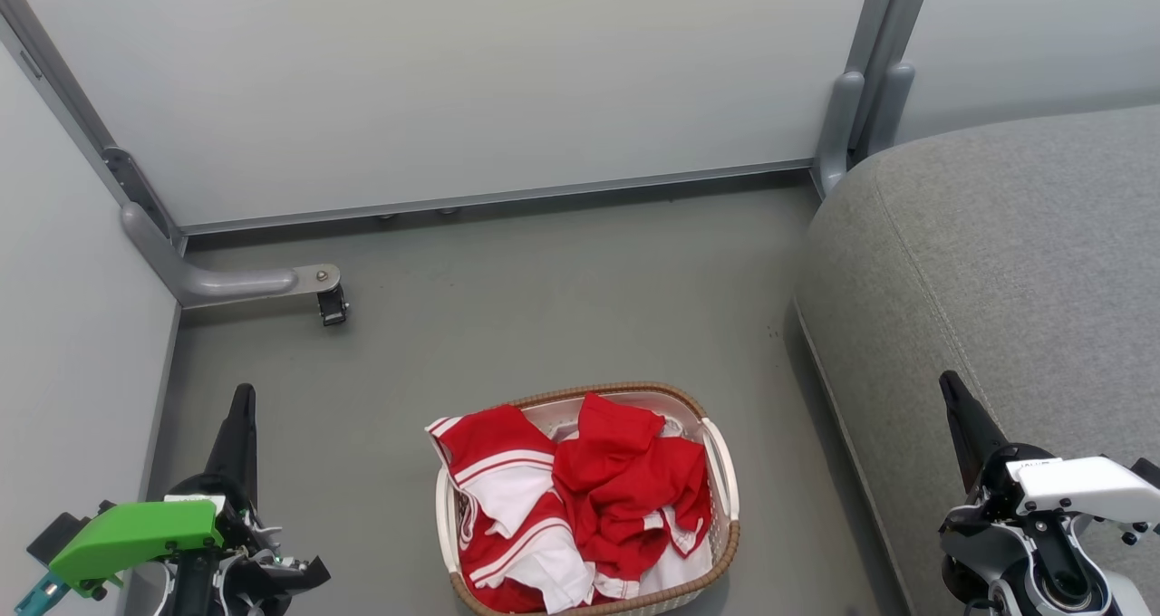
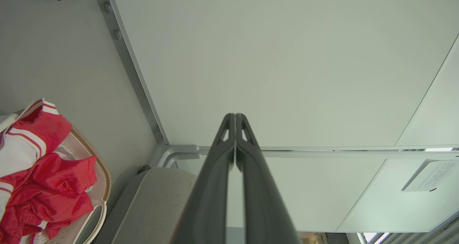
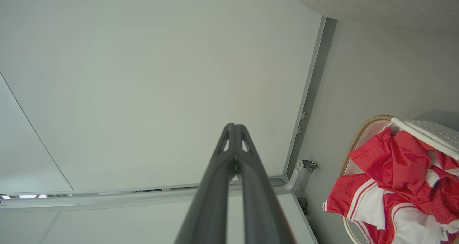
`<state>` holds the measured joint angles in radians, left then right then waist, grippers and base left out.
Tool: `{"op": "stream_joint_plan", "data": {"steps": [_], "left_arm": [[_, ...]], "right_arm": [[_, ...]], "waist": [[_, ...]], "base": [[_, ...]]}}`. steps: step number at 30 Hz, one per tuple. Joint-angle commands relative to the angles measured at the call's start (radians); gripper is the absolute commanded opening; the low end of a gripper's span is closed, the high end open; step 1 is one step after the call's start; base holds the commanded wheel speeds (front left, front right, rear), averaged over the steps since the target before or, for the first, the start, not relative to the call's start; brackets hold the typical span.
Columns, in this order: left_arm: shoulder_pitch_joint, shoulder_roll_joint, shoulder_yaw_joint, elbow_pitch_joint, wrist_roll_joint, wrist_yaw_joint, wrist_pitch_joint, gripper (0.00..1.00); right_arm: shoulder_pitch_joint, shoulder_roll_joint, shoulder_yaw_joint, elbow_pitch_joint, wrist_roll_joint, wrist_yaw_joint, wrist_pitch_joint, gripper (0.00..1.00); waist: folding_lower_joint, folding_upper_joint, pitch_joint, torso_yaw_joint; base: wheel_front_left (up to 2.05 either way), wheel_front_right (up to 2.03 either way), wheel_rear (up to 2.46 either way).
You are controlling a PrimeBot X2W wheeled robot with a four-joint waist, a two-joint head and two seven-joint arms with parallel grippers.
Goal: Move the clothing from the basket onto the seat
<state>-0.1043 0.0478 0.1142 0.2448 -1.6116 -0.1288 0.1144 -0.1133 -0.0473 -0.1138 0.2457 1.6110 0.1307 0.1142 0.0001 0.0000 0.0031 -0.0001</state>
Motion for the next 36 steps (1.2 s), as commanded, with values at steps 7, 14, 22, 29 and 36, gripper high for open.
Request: {"op": "stream_joint_plan", "data": {"steps": [7, 14, 22, 29, 36], "left_arm": [[-0.010, 0.005, 0.001, 0.000, -0.003, -0.005, 0.002, 0.00], [-0.010, 0.005, 0.001, 0.000, -0.003, -0.005, 0.002, 0.00], [-0.010, 0.005, 0.001, 0.000, -0.003, -0.005, 0.002, 0.00], [-0.010, 0.005, 0.001, 0.000, -0.003, -0.005, 0.002, 0.00], [-0.010, 0.005, 0.001, 0.000, -0.003, -0.005, 0.002, 0.00]], "right_arm": [[0.011, -0.006, -0.002, -0.004, 0.004, 0.000, 0.003, 0.00], [0.011, -0.006, -0.002, -0.004, 0.004, 0.000, 0.003, 0.00], [0.011, -0.006, -0.002, -0.004, 0.004, 0.000, 0.003, 0.00], [0.011, -0.006, -0.002, -0.004, 0.004, 0.000, 0.003, 0.00], [0.011, -0.006, -0.002, -0.004, 0.004, 0.000, 0.003, 0.00]], "waist": [[-0.0001, 0.0000, 0.000, 0.000], [-0.0001, 0.0000, 0.000, 0.000], [-0.0001, 0.0000, 0.000, 0.000], [-0.0001, 0.0000, 0.000, 0.000], [-0.0001, 0.0000, 0.000, 0.000]], "base": [[0.00, 0.00, 0.00], [0.00, 0.00, 0.00], [0.00, 0.00, 0.00], [0.00, 0.00, 0.00], [0.00, 0.00, 0.00]]}}
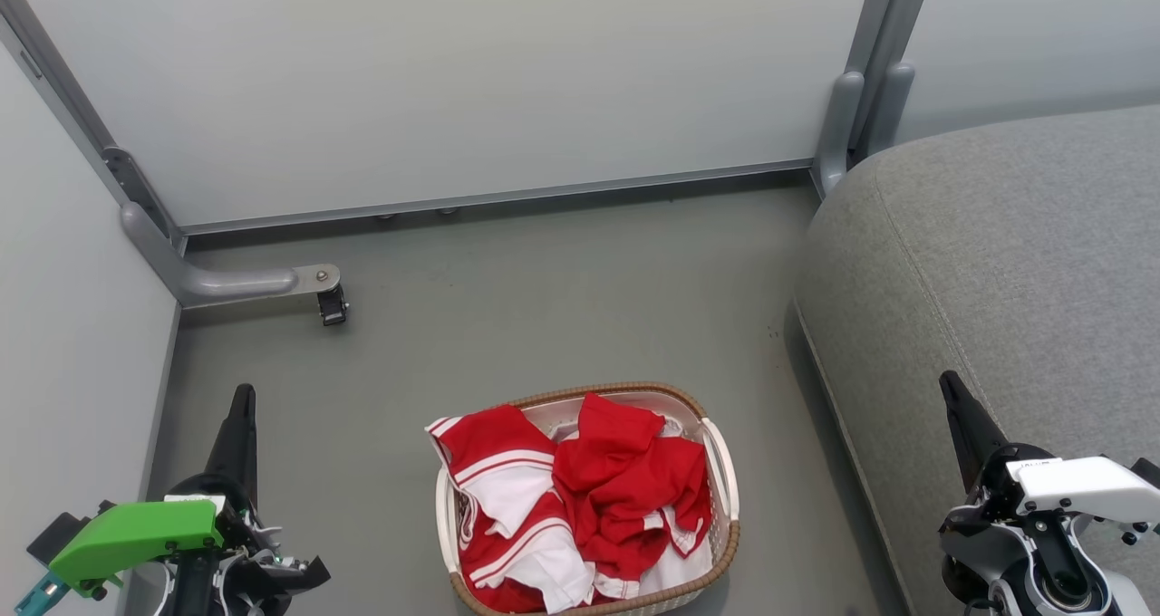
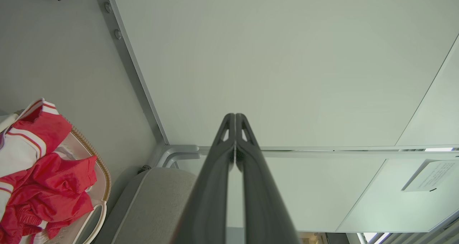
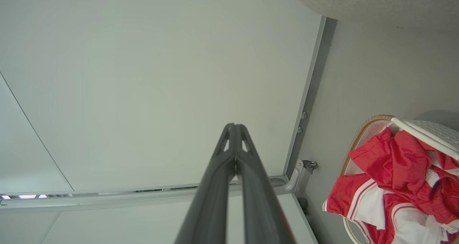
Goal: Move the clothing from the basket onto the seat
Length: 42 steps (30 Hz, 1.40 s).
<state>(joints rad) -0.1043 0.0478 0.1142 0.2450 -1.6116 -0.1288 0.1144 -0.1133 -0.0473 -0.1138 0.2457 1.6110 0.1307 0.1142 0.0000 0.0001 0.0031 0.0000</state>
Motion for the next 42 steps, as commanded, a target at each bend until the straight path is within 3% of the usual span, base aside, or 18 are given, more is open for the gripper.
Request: {"op": "stream_joint_plan", "data": {"steps": [1, 42], "left_arm": [[-0.010, 0.005, 0.001, 0.000, -0.003, -0.005, 0.002, 0.00], [-0.010, 0.005, 0.001, 0.000, -0.003, -0.005, 0.002, 0.00]], "right_arm": [[0.011, -0.006, -0.002, -0.004, 0.004, 0.000, 0.003, 0.00], [0.011, -0.006, -0.002, -0.004, 0.004, 0.000, 0.003, 0.00]], "waist": [[0.0000, -0.0001, 0.000, 0.000], [0.0000, -0.0001, 0.000, 0.000]], "base": [[0.00, 0.00, 0.00], [0.00, 0.00, 0.00]]}}
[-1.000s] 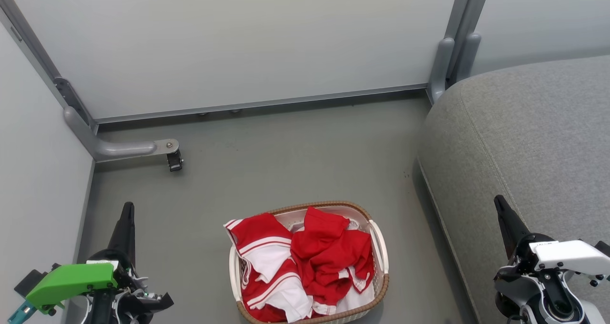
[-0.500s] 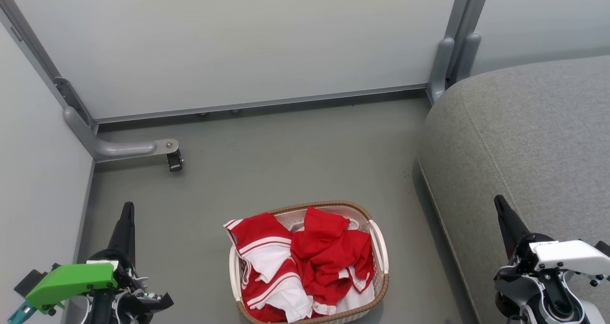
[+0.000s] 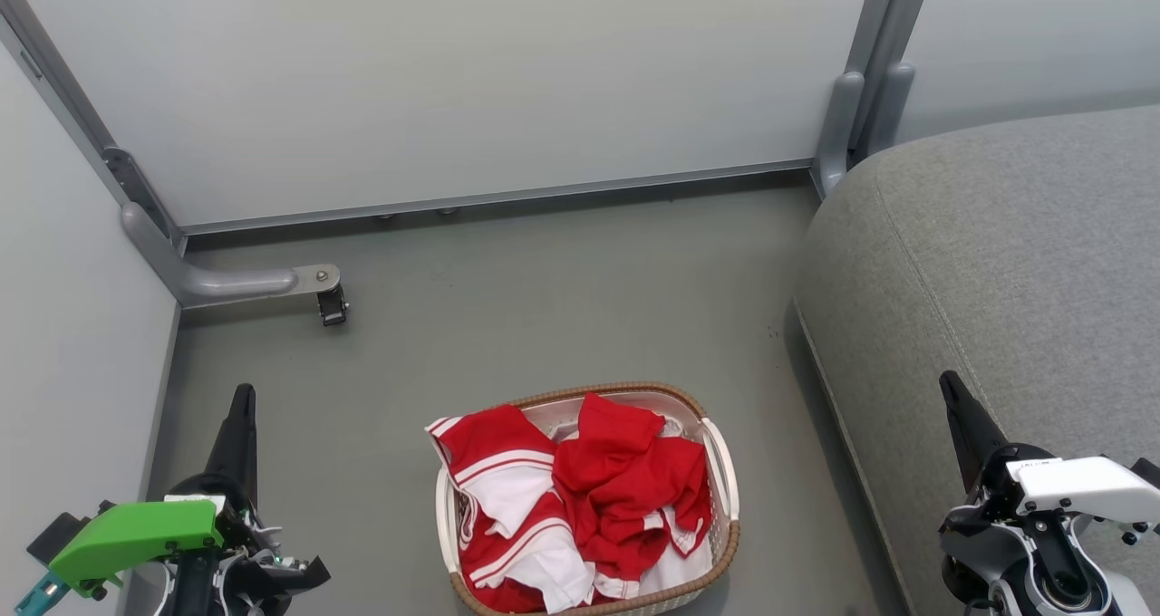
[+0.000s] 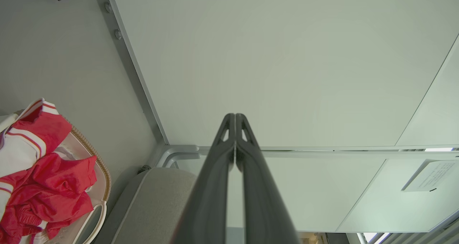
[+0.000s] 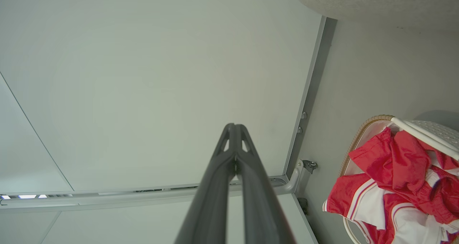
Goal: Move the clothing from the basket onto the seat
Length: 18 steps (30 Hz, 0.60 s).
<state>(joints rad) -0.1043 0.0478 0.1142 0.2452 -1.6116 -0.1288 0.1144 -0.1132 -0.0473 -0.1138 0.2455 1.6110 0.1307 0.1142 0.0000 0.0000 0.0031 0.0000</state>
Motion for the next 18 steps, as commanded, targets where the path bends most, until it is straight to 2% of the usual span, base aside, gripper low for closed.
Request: {"op": "stream_joint_plan", "data": {"steps": [1, 4, 5, 8, 9, 10, 18], "left_arm": [[-0.010, 0.005, 0.001, 0.000, -0.003, -0.005, 0.002, 0.00], [-0.010, 0.005, 0.001, 0.000, -0.003, -0.005, 0.002, 0.00], [0.000, 0.000, 0.000, 0.000, 0.000, 0.000, 0.000, 1.00], [0.012, -0.004, -0.003, 0.021, 0.001, 0.002, -0.003, 1.00], [0.019, -0.006, -0.004, 0.028, 0.001, 0.002, -0.003, 0.00], [0.028, -0.008, -0.005, 0.039, 0.001, 0.002, -0.002, 1.00], [0.049, -0.006, -0.034, 0.014, 0.020, 0.002, -0.043, 1.00]], "right_arm": [[0.011, -0.006, -0.002, -0.004, 0.004, 0.000, 0.003, 0.00], [0.011, -0.006, -0.002, -0.004, 0.004, 0.000, 0.003, 0.00], [0.000, 0.000, 0.000, 0.000, 0.000, 0.000, 0.000, 1.00], [0.009, 0.007, 0.004, 0.022, -0.001, 0.000, -0.002, 1.00], [0.014, 0.010, 0.005, 0.029, -0.001, 0.000, -0.002, 0.00], [0.023, 0.013, 0.005, 0.040, -0.001, 0.000, -0.001, 1.00], [0.030, 0.011, 0.044, 0.036, -0.016, 0.000, -0.042, 1.00]], "waist": [[0.0000, 0.0000, 0.000, 0.000], [0.0000, 0.0000, 0.000, 0.000], [0.0000, 0.0000, 0.000, 0.000], [0.0000, 0.0000, 0.000, 0.000], [0.0000, 0.0000, 0.000, 0.000], [0.0000, 0.0000, 0.000, 0.000], [0.0000, 0.0000, 0.000, 0.000]], "base": [[0.00, 0.00, 0.00], [0.00, 0.00, 0.00], [0.00, 0.00, 0.00], [0.00, 0.00, 0.00], [0.00, 0.00, 0.00], [0.00, 0.00, 0.00], [0.00, 0.00, 0.00]]}}
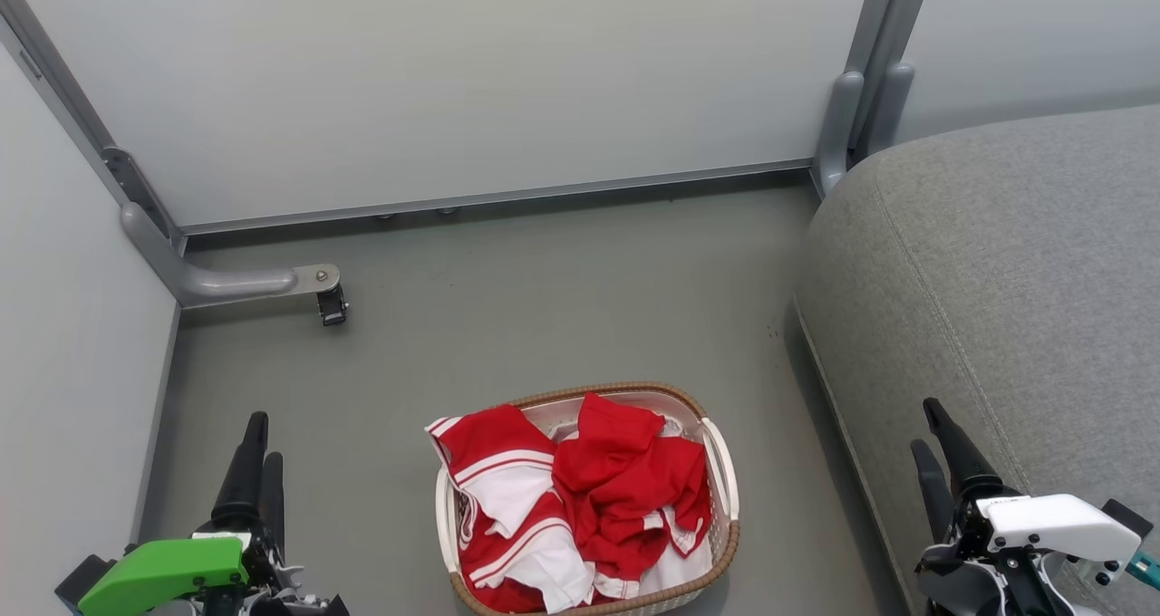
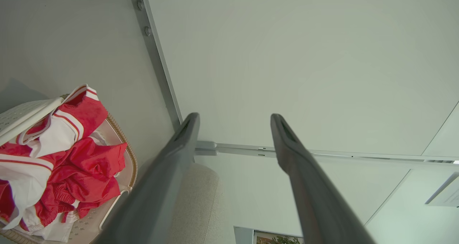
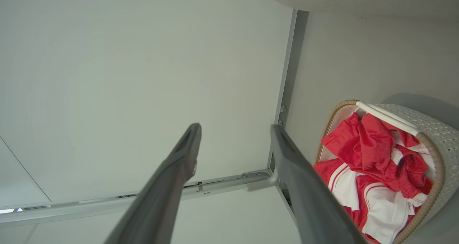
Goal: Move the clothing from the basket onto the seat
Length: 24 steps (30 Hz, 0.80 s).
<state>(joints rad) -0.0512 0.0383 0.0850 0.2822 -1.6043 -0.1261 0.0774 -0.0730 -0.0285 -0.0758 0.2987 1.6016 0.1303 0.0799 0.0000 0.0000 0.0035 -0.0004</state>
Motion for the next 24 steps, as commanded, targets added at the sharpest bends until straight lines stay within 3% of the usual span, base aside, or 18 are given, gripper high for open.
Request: {"op": "stream_joint_plan", "data": {"steps": [1, 13, 24], "left_arm": [[-0.002, 0.003, -0.007, -0.026, 0.016, -0.001, -0.010, 1.00], [0.027, 0.005, -0.025, -0.062, 0.082, -0.002, -0.064, 1.00], [0.050, 0.007, -0.035, -0.095, 0.272, 0.003, -0.108, 1.00]], "right_arm": [[-0.009, -0.008, 0.010, -0.018, -0.009, 0.000, -0.012, 1.00], [-0.002, -0.011, 0.040, -0.019, -0.090, 0.000, -0.066, 1.00], [0.009, -0.013, 0.039, -0.057, -0.273, 0.000, -0.111, 1.00]], "waist": [[0.0000, 0.0000, 0.000, 0.000], [0.0000, 0.0000, -0.001, -0.001], [0.0000, 0.0000, -0.004, -0.001]], "base": [[0.00, 0.00, 0.00], [0.00, 0.00, 0.00], [0.00, 0.00, 0.00]]}}
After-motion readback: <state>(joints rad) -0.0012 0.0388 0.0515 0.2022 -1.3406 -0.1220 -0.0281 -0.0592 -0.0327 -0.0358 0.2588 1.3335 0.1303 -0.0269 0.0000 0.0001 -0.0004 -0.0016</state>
